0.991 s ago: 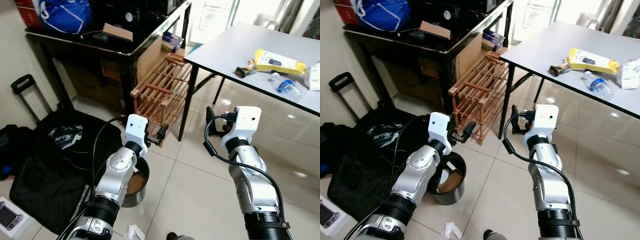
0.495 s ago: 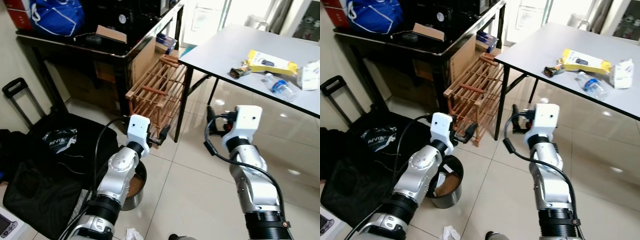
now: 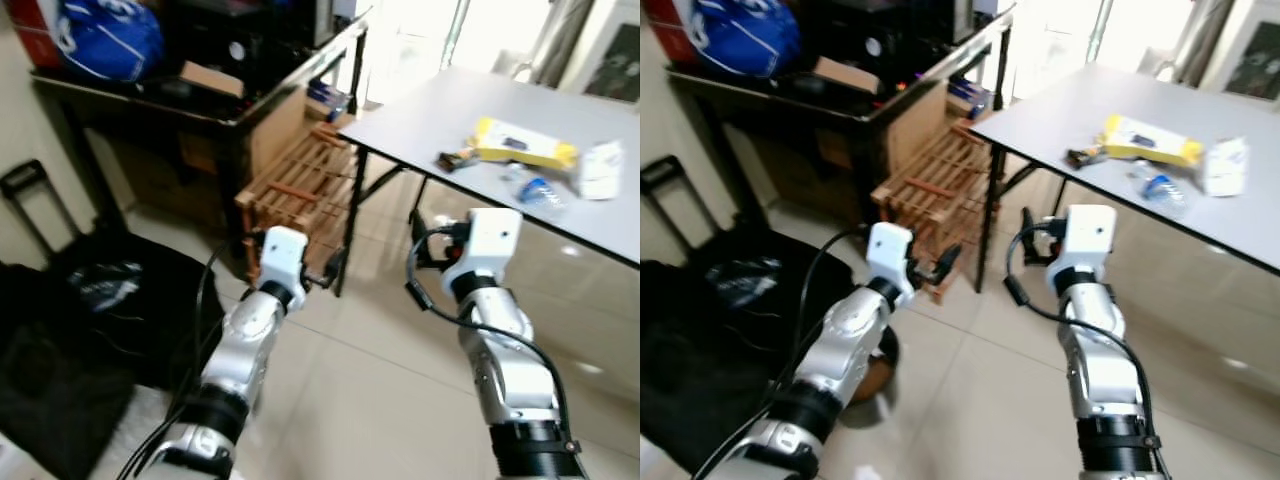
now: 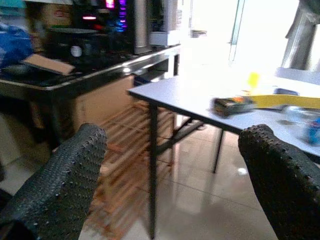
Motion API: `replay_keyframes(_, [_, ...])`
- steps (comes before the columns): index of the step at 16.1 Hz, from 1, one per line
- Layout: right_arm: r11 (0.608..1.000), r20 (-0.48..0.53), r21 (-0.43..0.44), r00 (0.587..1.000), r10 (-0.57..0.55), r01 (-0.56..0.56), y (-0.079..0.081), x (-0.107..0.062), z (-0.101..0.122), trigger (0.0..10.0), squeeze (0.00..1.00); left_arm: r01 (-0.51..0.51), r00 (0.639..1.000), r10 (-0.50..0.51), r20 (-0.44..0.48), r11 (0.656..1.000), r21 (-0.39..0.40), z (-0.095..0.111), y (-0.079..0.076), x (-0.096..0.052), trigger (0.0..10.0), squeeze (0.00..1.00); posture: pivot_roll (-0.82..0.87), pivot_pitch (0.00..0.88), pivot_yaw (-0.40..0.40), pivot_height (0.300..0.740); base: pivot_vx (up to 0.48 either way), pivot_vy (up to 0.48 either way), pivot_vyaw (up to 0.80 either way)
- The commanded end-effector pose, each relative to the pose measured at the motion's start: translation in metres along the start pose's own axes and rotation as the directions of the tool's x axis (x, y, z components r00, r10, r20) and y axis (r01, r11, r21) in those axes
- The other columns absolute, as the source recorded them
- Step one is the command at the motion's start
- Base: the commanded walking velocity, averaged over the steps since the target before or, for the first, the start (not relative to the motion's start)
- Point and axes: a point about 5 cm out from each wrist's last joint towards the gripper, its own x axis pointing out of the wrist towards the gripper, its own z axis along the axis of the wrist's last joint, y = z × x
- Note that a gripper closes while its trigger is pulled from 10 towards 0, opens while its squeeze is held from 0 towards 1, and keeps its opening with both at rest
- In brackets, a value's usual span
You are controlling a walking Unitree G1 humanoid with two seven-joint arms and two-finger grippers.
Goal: Picking trash to rubbish bin
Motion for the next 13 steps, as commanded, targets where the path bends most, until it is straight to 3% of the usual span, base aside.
replay_keyframes(1, [1.000, 0.015, 0.001, 1.000, -0.008, 0.008, -0.0009, 0.0008, 0.0045, 10.0, 0.00, 0.001, 1.000, -0.001, 0.002, 1.000, 0.006, 0.0018, 0.0016, 0.0015, 10.0, 0.00, -0.09, 0.000, 0.008, 0.740, 0.000, -0.469, 0.00])
replay_keyframes(7, [1.000, 0.015, -0.015, 1.000, -0.021, 0.022, -0.0041, 0.0000, 0.0050, 10.0, 0.00, 0.015, 1.000, -0.015, -0.005, 1.000, 0.006, -0.0002, -0.0014, 0.0032, 10.0, 0.00, -0.10, 0.003, 0.013, 0.740, 0.000, -0.468, 0.00])
replay_keyframes(10, [1.000, 0.015, -0.016, 1.000, -0.025, 0.025, -0.0047, 0.0000, 0.0053, 10.0, 0.00, 0.018, 1.000, -0.018, -0.011, 1.000, -0.007, -0.0013, -0.0022, 0.0035, 10.0, 0.00, -0.10, 0.004, 0.013, 0.740, 0.000, 0.000, 0.00])
replay_keyframes(13, [1.000, 0.000, 0.002, 1.000, -0.029, 0.029, -0.0047, 0.0006, 0.0036, 10.0, 0.00, 0.005, 1.000, -0.006, -0.018, 1.000, -0.012, -0.0024, -0.0007, 0.0035, 10.0, 0.00, -0.09, 0.007, 0.012, 0.740, 0.000, 0.000, -0.80])
